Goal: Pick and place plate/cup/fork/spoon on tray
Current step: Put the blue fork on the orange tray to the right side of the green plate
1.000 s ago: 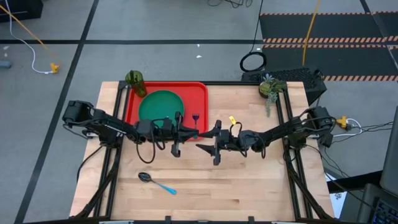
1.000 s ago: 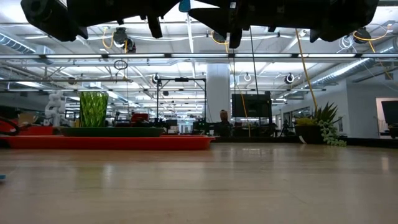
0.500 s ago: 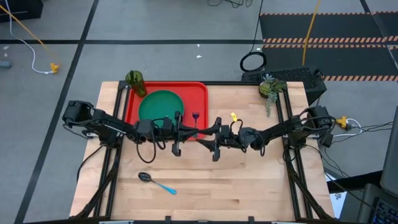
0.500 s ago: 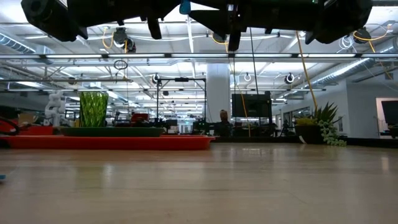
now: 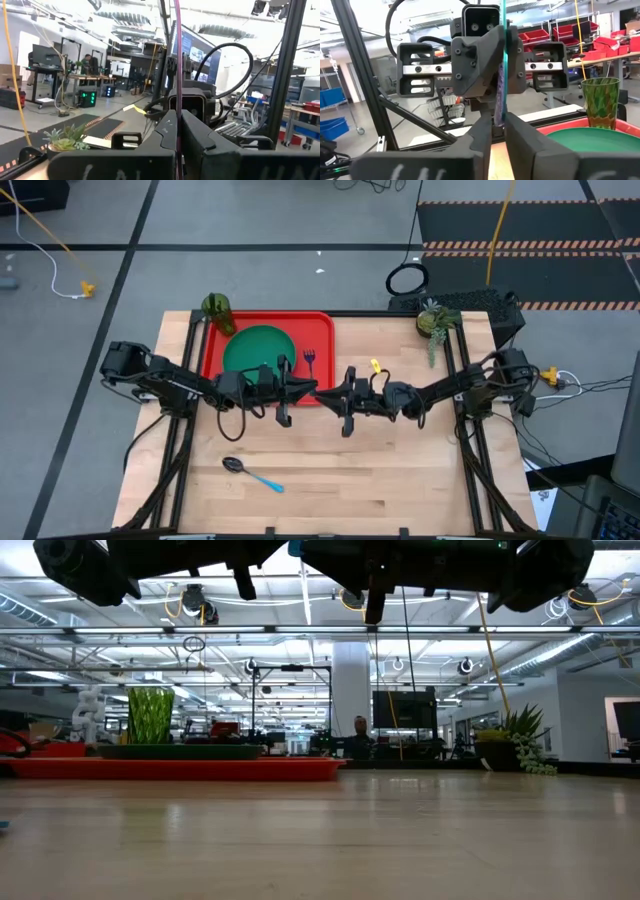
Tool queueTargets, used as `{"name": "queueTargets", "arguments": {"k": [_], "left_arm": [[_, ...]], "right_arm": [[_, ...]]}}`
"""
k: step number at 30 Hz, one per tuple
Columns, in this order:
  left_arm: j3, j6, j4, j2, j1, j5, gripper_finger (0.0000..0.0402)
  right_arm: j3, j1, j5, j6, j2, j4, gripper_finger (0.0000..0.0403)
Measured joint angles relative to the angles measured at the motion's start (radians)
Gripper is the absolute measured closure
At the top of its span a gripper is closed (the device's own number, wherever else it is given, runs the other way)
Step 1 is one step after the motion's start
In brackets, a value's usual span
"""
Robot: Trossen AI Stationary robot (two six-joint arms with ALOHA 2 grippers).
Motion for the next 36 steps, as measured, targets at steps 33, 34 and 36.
{"name": "queueTargets", "arguments": {"k": [33,34,36], "left_arm": [[0.066,-0.023,0.051,0.101,0.018,0.016,0.0395],[0.066,-0.023,0.049,0.101,0.018,0.016,0.0397],[0.066,-0.023,0.049,0.101,0.018,0.015,0.0397]], "right_arm": [[0.0,-0.028,-0.08,0.072,0.0,0.03,0.0366],[0.0,-0.029,-0.08,0.074,0.0,0.03,0.0364],[0.0,-0.031,-0.081,0.075,0.0,0.027,0.0357]]}}
